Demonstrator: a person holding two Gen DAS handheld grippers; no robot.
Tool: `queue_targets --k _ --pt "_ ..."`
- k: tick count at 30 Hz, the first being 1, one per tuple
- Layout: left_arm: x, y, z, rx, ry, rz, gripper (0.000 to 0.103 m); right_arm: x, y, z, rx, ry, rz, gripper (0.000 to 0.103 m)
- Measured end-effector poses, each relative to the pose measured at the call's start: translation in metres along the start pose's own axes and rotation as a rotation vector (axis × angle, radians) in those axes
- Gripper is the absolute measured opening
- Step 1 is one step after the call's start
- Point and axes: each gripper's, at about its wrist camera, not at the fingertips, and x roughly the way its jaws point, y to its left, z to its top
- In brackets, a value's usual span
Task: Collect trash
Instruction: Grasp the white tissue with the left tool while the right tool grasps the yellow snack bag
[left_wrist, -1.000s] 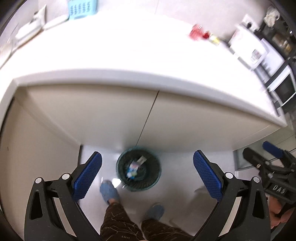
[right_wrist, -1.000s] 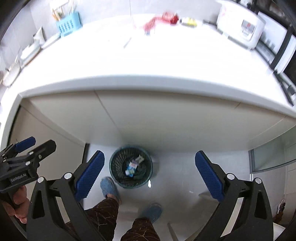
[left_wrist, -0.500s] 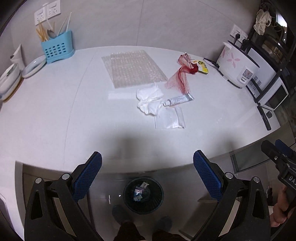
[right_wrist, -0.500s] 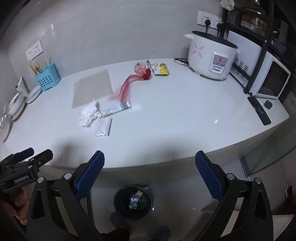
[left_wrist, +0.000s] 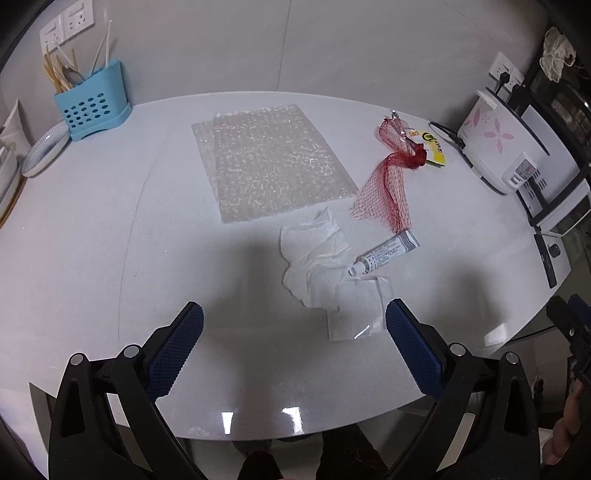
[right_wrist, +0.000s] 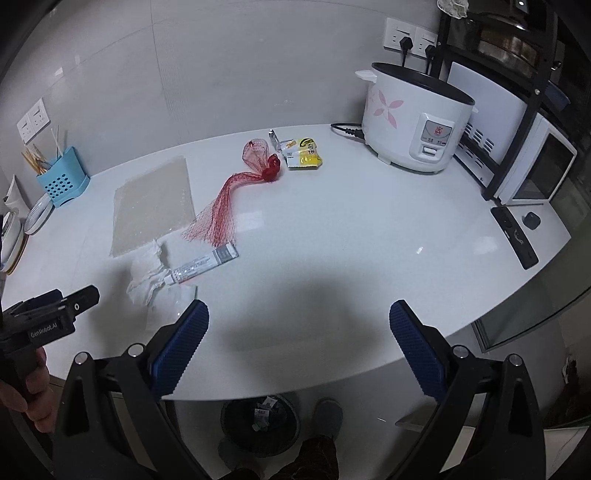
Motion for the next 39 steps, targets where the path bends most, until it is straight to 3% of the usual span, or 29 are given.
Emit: queue_targets --k 8,17,25,39 --pt "0.048 -0.016 0.036 -0.045 0.046 0.095 0.097 0.090 -0.014 0.099 -0.108 0.029 0.055 0.094" --pt "0.095 -0.021 0.063 -0.209 0.117 0.159 0.097 0.197 -0.027 0.197 -0.180 0.129 0.098 0.094" --pt "0.119 -0.012 0.060 -0.287 0.165 0.230 0.097 0.267 -0.025 0.233 -0.200 0.218 0.096 0.094" --pt "0.133 -0.014 0.052 -0.320 0.251 0.272 0.093 0.341 -0.010 0.245 -0.189 0.378 0.101 0.093"
